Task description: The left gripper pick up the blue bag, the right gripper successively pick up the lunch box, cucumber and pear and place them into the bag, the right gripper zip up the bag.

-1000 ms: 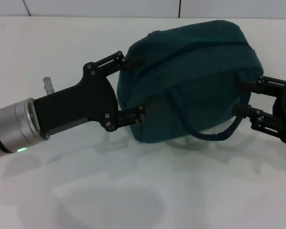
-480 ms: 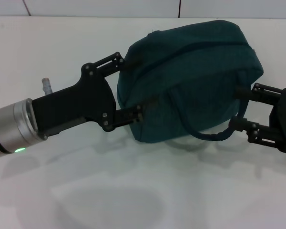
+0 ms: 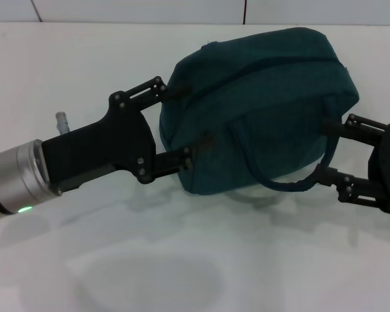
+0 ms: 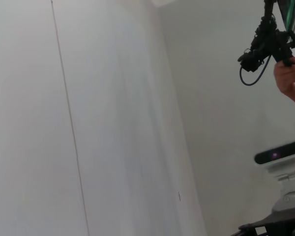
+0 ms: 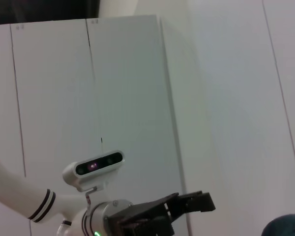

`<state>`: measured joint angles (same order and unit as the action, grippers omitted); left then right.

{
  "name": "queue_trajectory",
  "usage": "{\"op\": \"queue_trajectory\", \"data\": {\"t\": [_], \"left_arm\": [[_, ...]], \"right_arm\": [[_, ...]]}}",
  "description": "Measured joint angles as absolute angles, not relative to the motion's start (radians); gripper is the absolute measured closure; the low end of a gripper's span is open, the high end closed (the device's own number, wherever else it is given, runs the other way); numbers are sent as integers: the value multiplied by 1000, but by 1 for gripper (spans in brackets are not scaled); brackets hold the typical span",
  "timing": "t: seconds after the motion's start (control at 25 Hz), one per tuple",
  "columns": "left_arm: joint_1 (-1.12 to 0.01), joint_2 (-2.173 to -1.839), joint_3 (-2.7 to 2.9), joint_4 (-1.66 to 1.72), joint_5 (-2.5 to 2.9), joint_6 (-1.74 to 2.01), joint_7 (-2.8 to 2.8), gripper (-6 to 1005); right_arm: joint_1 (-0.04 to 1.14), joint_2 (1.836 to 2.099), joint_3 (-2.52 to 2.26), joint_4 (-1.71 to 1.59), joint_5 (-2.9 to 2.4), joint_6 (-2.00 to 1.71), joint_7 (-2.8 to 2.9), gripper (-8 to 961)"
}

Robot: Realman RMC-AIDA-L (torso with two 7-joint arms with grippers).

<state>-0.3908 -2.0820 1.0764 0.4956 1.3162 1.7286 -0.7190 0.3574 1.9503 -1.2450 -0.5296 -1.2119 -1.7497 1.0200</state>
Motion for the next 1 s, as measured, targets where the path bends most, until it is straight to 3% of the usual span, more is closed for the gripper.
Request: {"op": "queue_trajectory", "data": {"t": [1.0], "left_arm": [[-382, -2085, 1077, 480, 1311, 1719, -717, 259]], "right_arm": [[326, 1985, -1222, -556, -1209, -1746, 990, 219]]}}
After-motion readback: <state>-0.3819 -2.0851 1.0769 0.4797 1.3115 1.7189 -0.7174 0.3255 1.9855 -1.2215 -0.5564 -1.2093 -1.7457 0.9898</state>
